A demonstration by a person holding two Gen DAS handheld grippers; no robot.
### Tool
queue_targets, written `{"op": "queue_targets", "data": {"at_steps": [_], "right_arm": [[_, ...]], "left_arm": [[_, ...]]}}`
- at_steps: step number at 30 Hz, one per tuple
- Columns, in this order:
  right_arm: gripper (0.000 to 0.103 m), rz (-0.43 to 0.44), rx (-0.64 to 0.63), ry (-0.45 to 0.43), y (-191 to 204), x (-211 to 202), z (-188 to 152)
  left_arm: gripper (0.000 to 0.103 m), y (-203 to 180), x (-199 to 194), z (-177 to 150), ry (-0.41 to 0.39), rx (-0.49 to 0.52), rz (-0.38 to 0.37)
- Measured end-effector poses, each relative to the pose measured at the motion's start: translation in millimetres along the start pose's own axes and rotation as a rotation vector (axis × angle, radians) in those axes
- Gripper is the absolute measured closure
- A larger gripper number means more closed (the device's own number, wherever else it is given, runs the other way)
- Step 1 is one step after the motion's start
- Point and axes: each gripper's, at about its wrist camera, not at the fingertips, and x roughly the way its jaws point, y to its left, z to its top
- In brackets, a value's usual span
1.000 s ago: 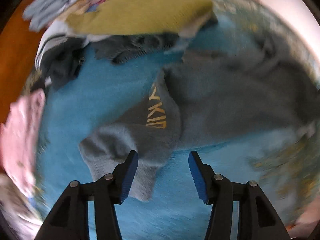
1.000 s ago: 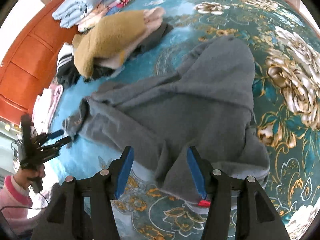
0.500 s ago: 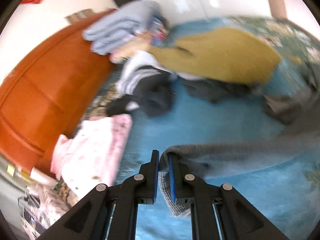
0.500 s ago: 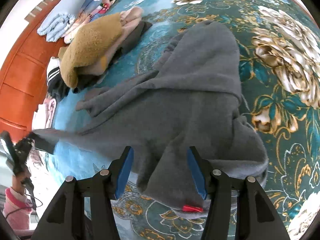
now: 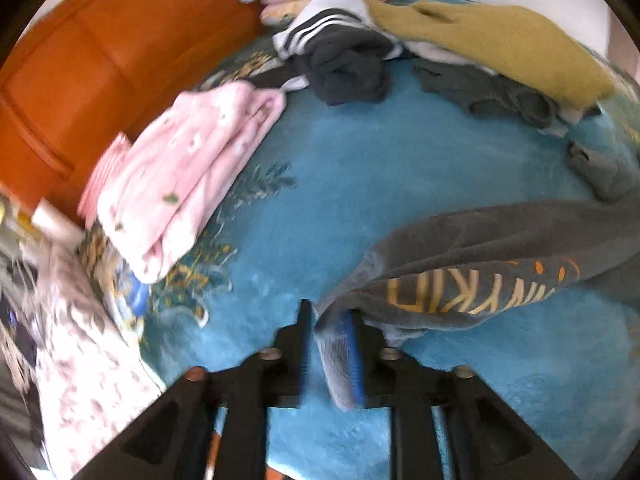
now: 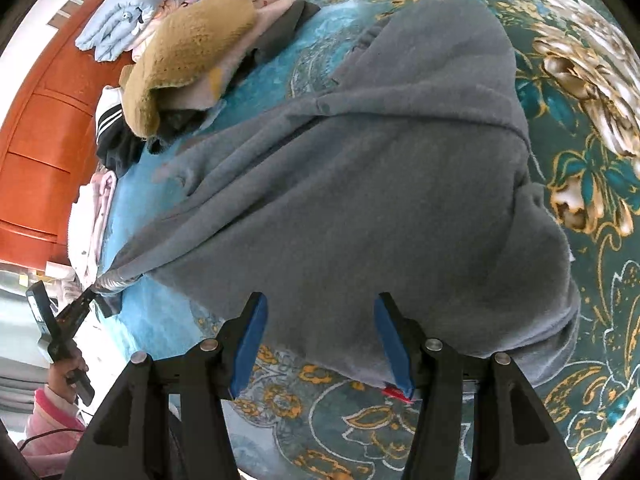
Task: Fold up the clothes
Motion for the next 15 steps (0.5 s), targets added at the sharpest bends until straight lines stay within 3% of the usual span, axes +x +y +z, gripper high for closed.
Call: {"op": "queue_targets", "data": {"at_steps": [1,3,8,11,15], "right_arm": [[0.046,0.001,-0.005,-0.001,2,0,0],[0.046,0.005,-0.011,-0.002,5,1,0],[0.046,0.013,-0.020,-0.003,9,4,-1],[0.046,0.012,-0.024,0.002,10,6,1],[0.046,0.018,-0.030,0.003,13,8,1]], "left_arm": [[0.056,6,1,1,0.010,-0.043,-0.015],[0.055,25,-2,-3,0.046,-0.199,-0.130],[0.053,71,10,-39,0.144,-0.686,-0.545],[0.048,81,23,-58,0.182,-0.903,-0.717],[0.046,77,40,-70,0.267,-1.056,-0.822]]}}
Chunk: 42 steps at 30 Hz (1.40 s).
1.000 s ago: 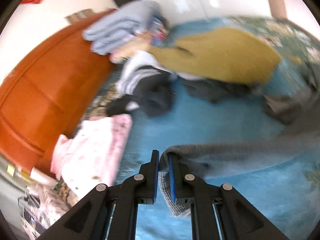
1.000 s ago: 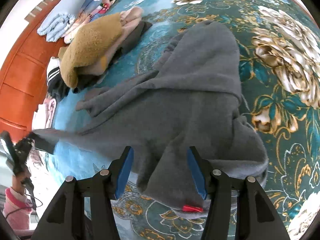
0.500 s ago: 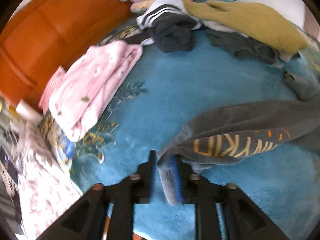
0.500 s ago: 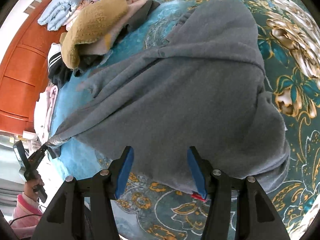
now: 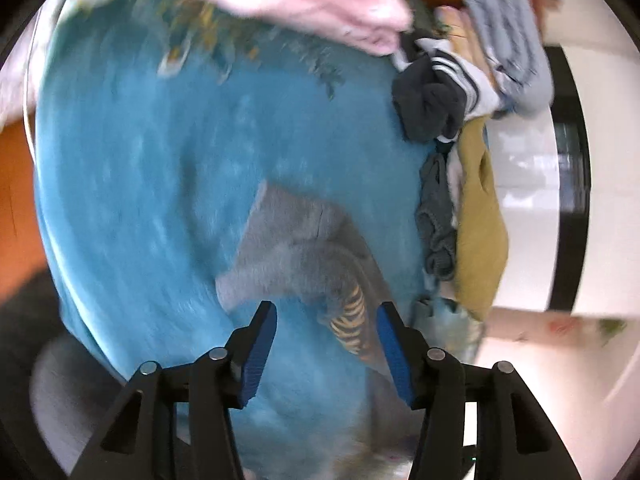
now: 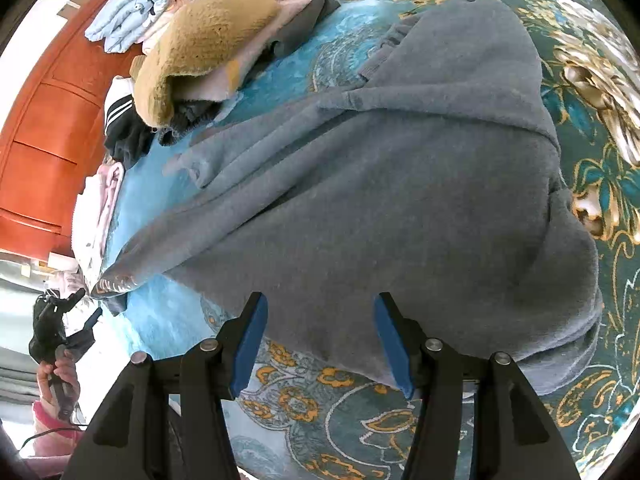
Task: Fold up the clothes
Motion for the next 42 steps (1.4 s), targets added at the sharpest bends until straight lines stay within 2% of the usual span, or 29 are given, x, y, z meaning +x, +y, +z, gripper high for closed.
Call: {"op": "queue_targets", "data": {"at_steps": [2,5,7,8,10,11,12,14,16,18,19,20,23,24,26,28,29,32,33,35,37,42], "right_arm": [[0.046,0.003,-0.004,-0.001,2,1,0],[0.046,0.001,-0.008,0.004,5,4,0],[0.046,0.000,-0.009,0.009,6,7,0],[0.046,-0.001,-0.010,0.010,6,7,0],[0.046,-0.002,-0.011,0.010,7,7,1],[0.046,-0.002,-0.012,0.006,7,6,1],[0.046,-0.002,-0.012,0.002,7,5,1],[0.046,-0.004,-0.009,-0.009,5,1,2],[0.046,-0.011,0.000,-0.018,1,-1,2],[0.046,-0.020,0.012,-0.024,-4,-4,3],[0.046,-0.028,0.017,-0.032,-6,-7,3],[0.046,-0.036,0.018,-0.044,-8,-10,4],[0.046,-0.061,0.028,-0.159,-17,-40,9],[0.046,-0.064,0.042,-0.203,-22,-52,10],[0.046,-0.062,0.109,-0.288,-41,-77,11],[0.046,-0.049,0.218,-0.287,-72,-84,4],[0.046,-0.042,0.276,-0.279,-88,-87,0],[0.046,-0.028,0.431,-0.242,-129,-79,-26],[0.046,-0.004,0.495,-0.236,-142,-75,-38],[0.046,0.076,0.623,-0.222,-166,-67,-60],[0.046,0.204,0.739,-0.222,-181,-53,-75],[0.046,0.431,0.901,-0.298,-195,-27,-85]], "left_arm": [[0.046,7,6,-2,0.009,-0.073,-0.038],[0.046,12,9,3,-0.026,-0.189,-0.142],[0.045,7,12,7,-0.055,-0.186,-0.128],[0.045,3,15,11,-0.065,-0.175,-0.083],[0.047,7,20,16,-0.063,-0.219,-0.027],[0.048,12,21,19,-0.066,-0.261,-0.026],[0.052,17,23,20,-0.083,-0.310,-0.028],[0.089,20,24,20,-0.108,-0.342,0.025],[0.089,11,24,22,-0.119,-0.294,0.093],[0.091,-26,17,26,-0.141,-0.109,0.123],[0.091,-45,10,27,-0.165,-0.025,0.110],[0.092,-74,-5,26,-0.215,0.081,0.060],[0.092,-123,-45,22,-0.333,0.235,-0.071],[0.092,-128,-53,21,-0.361,0.251,-0.071],[0.092,-126,-49,22,-0.381,0.282,0.009],[0.091,-109,-29,27,-0.347,0.295,0.162],[0.091,-89,-14,28,-0.300,0.260,0.235],[0.091,-38,9,28,-0.226,0.096,0.247],[0.091,-23,13,25,-0.216,0.043,0.236],[0.092,-9,14,22,-0.204,0.015,0.230],[0.091,-10,13,24,-0.204,0.021,0.223],[0.091,-28,6,32,-0.208,0.083,0.204]]}}
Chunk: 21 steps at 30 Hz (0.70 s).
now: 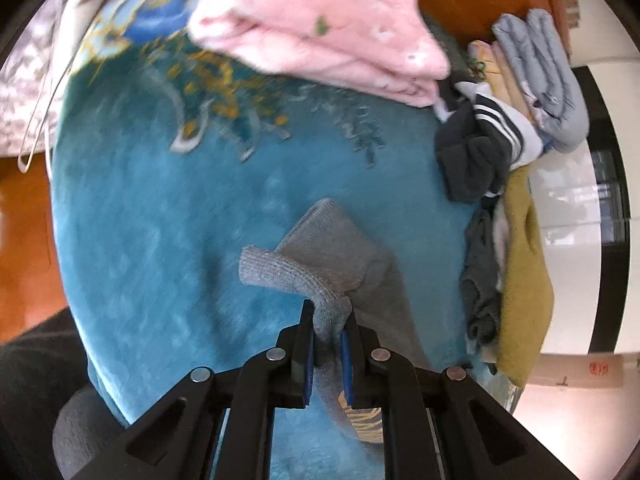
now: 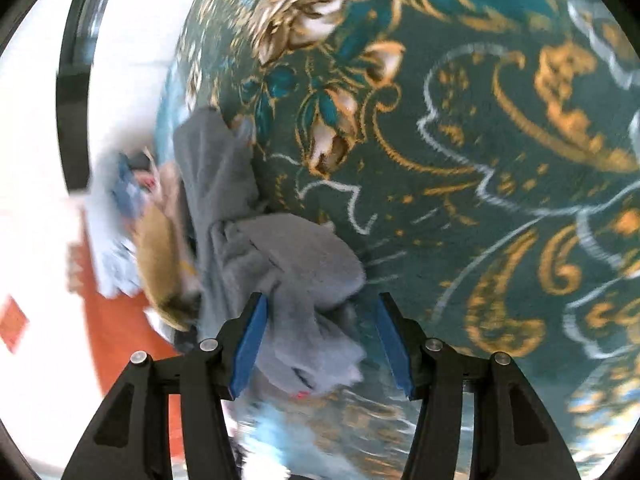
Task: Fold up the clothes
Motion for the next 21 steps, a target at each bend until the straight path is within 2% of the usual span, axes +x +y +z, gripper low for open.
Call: {"op": "queue_targets", "data": {"at_steps": [3,5,6,7,10,13,16,19,21], "right_arm": [[0.046,0.084,0.067,-0.003,-6,10,-1],[0.048,0.098,0.131,-0.012,-14,16,-4],[0.051,0.101,0.151,-0.020,-16,16,-7],[0.062,0.096,0.158,-0.030,-15,16,-9],[0.084,0.061,0.131,-0.041,-1,15,-14],[0.089,0.042,0.031,-0.066,37,7,-13],[0.091,0.083,-0.068,-0.132,87,-18,-9],[0.091,0.131,-0.241,-0.215,156,-61,-9],[0.091,0.174,-0.354,-0.272,190,-98,-10]], "left_arm": [[0.091,7,-9,9,0.004,0.007,-0.017],[0.091,12,-9,9,0.012,-0.008,-0.021],[0.091,15,-8,9,0.018,-0.019,-0.021],[0.091,18,-8,8,0.023,-0.029,-0.023],[0.091,21,-9,10,0.039,-0.051,-0.026],[0.092,7,-13,15,0.043,-0.052,-0.058],[0.092,-42,-31,29,0.025,0.027,-0.170],[0.092,-95,-69,38,-0.029,0.144,-0.322],[0.092,-116,-104,40,-0.086,0.210,-0.445]]}}
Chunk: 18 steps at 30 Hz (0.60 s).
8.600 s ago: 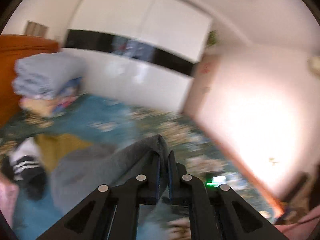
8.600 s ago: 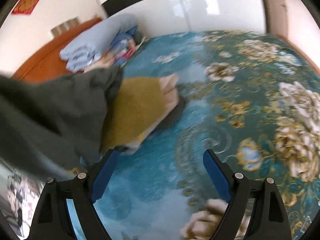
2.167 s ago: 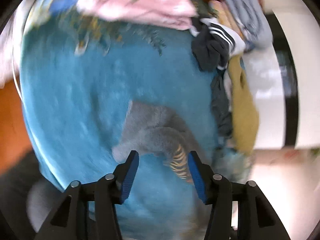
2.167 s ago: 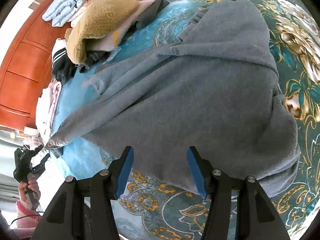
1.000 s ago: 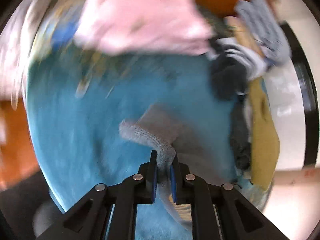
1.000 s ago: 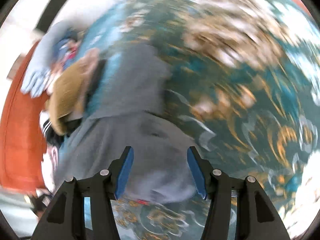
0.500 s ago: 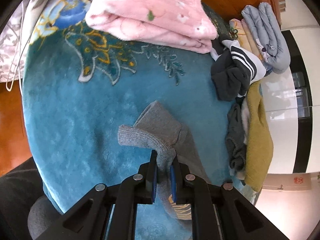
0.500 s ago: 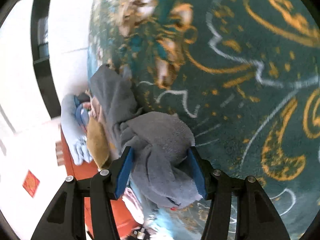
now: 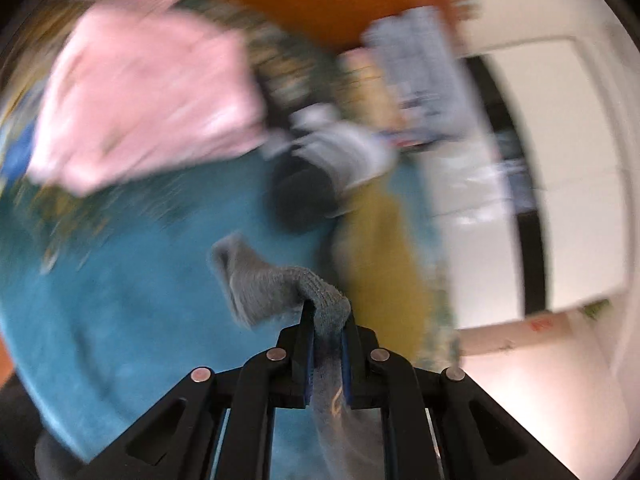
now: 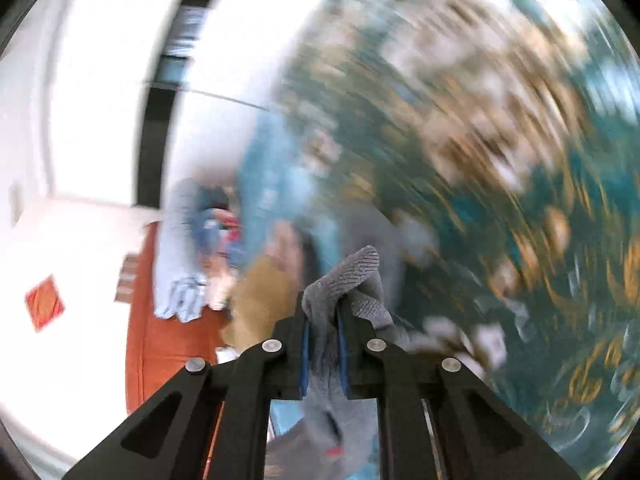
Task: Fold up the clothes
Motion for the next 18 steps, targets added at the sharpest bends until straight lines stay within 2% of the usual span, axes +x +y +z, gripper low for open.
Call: {"op": "queue_targets", "data": {"at_steps": [2,3,4,7,9,12,15,18], "right_arm": [[0.091,0.038,-0.145,-0.081,28,-37,2],[0.091,0.056,-0.219,-0.123,42,-55,2],[0.091,0.016,-0.244,-0.125,35,-63,-3],[0.091,-0.172,-0.261,-0.085,-7,-75,-21],[0.091,-0.298,-0.158,-0.020,-55,-71,-41],[0.091,-0.480,0.027,0.082,-132,-61,-76],[0.091,-0.555,0.088,0.121,-163,-66,-90],[0.091,-0.581,0.080,0.150,-163,-65,-85]], "left_arm": [[0.092,-11,-20,1,-0.044,0.068,-0.045],[0.092,-9,-24,-2,-0.053,0.097,-0.034],[0.092,-3,-25,-6,-0.046,0.116,-0.009],[0.092,50,2,-37,0.104,0.078,0.144],[0.092,89,21,-62,0.183,0.030,0.267],[0.092,138,26,-90,0.238,-0.058,0.385],[0.092,155,18,-97,0.234,-0.113,0.398],[0.092,140,15,-88,0.200,-0.073,0.377]]}}
